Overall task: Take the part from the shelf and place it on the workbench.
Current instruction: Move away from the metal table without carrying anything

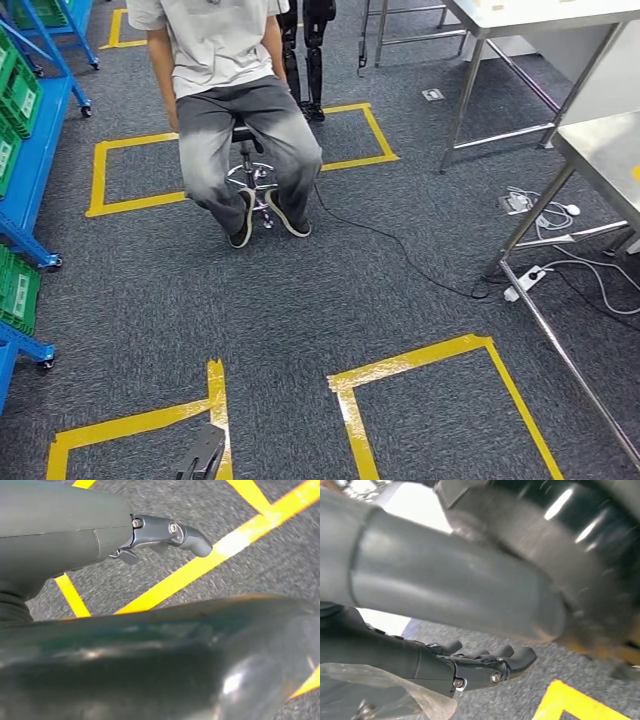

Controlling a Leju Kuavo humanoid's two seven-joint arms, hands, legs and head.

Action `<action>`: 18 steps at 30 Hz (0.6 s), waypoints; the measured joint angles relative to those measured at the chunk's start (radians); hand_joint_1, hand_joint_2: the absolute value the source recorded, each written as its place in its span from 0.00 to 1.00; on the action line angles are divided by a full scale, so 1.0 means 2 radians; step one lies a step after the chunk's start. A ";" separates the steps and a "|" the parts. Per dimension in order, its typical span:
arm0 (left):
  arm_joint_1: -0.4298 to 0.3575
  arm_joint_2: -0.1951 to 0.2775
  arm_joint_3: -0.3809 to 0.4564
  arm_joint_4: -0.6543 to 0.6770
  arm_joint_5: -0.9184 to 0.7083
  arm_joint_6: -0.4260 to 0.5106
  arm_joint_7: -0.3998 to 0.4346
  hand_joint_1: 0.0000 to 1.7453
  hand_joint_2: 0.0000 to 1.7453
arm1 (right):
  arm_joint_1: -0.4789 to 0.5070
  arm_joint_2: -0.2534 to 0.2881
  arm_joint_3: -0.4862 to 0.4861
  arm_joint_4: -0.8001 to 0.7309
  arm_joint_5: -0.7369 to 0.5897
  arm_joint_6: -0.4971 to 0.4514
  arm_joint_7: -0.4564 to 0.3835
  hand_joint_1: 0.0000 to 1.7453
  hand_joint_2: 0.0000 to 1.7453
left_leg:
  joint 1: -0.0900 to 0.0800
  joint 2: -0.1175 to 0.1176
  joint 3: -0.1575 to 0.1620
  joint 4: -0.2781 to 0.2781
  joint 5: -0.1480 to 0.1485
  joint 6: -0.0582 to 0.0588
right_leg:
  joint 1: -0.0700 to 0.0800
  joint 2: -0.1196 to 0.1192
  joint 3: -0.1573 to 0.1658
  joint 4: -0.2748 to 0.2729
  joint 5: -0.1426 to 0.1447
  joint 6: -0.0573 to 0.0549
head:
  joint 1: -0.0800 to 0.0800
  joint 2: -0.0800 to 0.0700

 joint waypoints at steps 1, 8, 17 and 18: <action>0.000 0.000 0.000 0.000 0.000 0.000 0.000 0.00 0.00 | 0.000 0.000 0.000 0.000 0.000 0.000 0.000 0.00 0.00 | 0.000 -0.005 0.001 0.000 0.000 0.000 | 0.000 0.001 0.006 -0.017 0.014 -0.001 | 0.000 0.000; 0.001 0.000 0.000 0.000 0.000 0.000 0.000 0.00 0.00 | 0.002 0.000 0.001 0.001 0.001 0.000 0.001 0.00 0.00 | 0.003 -0.042 -0.008 0.003 0.005 -0.013 | -0.001 0.033 0.060 -0.138 0.062 -0.009 | -0.001 0.000; 0.002 0.000 0.000 0.000 0.001 0.000 0.000 0.00 0.00 | 0.004 0.000 0.002 0.001 0.001 0.002 0.001 0.00 0.00 | 0.007 0.019 -0.056 0.117 -0.041 -0.028 | 0.000 -0.028 0.067 -0.144 0.060 -0.019 | -0.005 0.000; 0.002 0.000 0.000 0.000 0.001 0.000 0.000 0.00 0.00 | 0.004 0.000 0.002 0.001 0.001 0.002 0.001 0.00 0.00 | 0.007 0.026 -0.038 0.083 -0.024 -0.027 | 0.001 -0.034 0.069 -0.144 0.059 -0.018 | -0.005 0.000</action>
